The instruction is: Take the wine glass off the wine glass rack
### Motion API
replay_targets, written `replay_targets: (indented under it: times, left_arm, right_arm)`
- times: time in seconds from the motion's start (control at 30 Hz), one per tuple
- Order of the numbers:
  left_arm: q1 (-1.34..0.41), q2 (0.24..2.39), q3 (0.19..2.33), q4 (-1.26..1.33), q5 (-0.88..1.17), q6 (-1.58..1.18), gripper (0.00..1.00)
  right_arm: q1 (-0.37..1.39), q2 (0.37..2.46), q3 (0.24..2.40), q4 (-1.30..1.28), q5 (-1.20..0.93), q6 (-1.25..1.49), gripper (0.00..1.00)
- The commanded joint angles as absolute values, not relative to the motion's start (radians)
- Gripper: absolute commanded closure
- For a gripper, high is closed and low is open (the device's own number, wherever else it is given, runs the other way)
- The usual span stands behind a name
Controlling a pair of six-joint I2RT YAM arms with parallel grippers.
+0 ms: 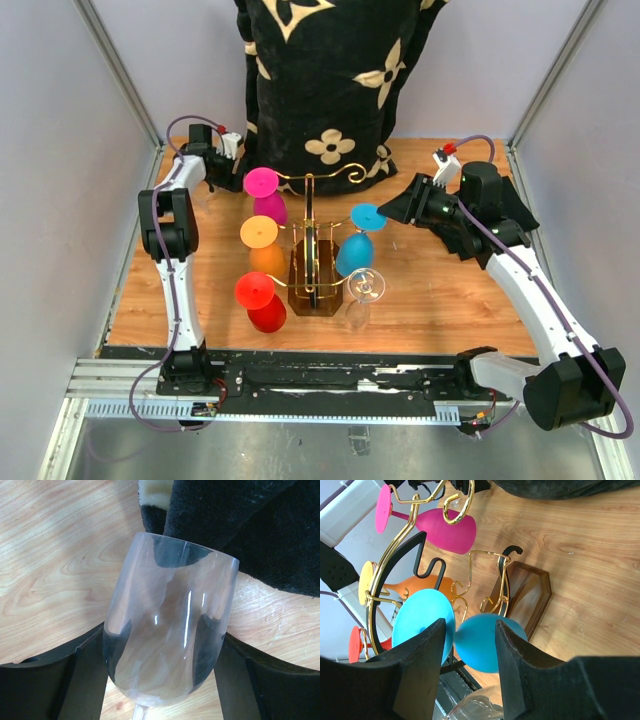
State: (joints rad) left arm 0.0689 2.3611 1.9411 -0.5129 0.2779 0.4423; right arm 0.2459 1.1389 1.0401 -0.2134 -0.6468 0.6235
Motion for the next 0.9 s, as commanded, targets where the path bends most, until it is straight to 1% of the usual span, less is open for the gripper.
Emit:
replay_targets:
  times: [0.0, 0.03, 0.07, 0.23, 0.3, 0.5, 0.7, 0.87]
  left_arm:
    - [0.069, 2.35, 1.975, -0.483, 0.289, 0.404, 0.63]
    - [0.069, 2.35, 1.972, -0.464, 0.256, 0.385, 0.8]
    - [0.069, 2.351, 1.971, -0.448, 0.23, 0.368, 0.89]
    - [0.07, 2.301, 1.894, -0.353, 0.118, 0.344, 0.98]
    - [0.074, 2.262, 1.852, -0.298, 0.064, 0.329, 0.99]
    - [0.124, 2.105, 1.733, -0.14, 0.018, 0.237, 0.99]
    - [0.142, 1.947, 1.463, 0.132, 0.0, 0.182, 0.99]
    - [0.143, 1.875, 1.284, 0.314, 0.018, 0.134, 0.99]
  right_arm:
    - [0.236, 1.141, 1.014, -0.216, -0.655, 0.617, 0.55]
    - [0.236, 1.14, 1.014, -0.214, -0.656, 0.617, 0.55]
    - [0.235, 1.139, 1.013, -0.213, -0.655, 0.617, 0.55]
    - [0.235, 1.134, 1.006, -0.209, -0.659, 0.616, 0.55]
    - [0.235, 1.13, 1.004, -0.209, -0.662, 0.617, 0.55]
    - [0.235, 1.112, 0.999, -0.197, -0.659, 0.621, 0.55]
    - [0.235, 1.111, 0.999, -0.186, -0.661, 0.626, 0.55]
    - [0.235, 1.105, 0.994, -0.183, -0.655, 0.624, 0.55]
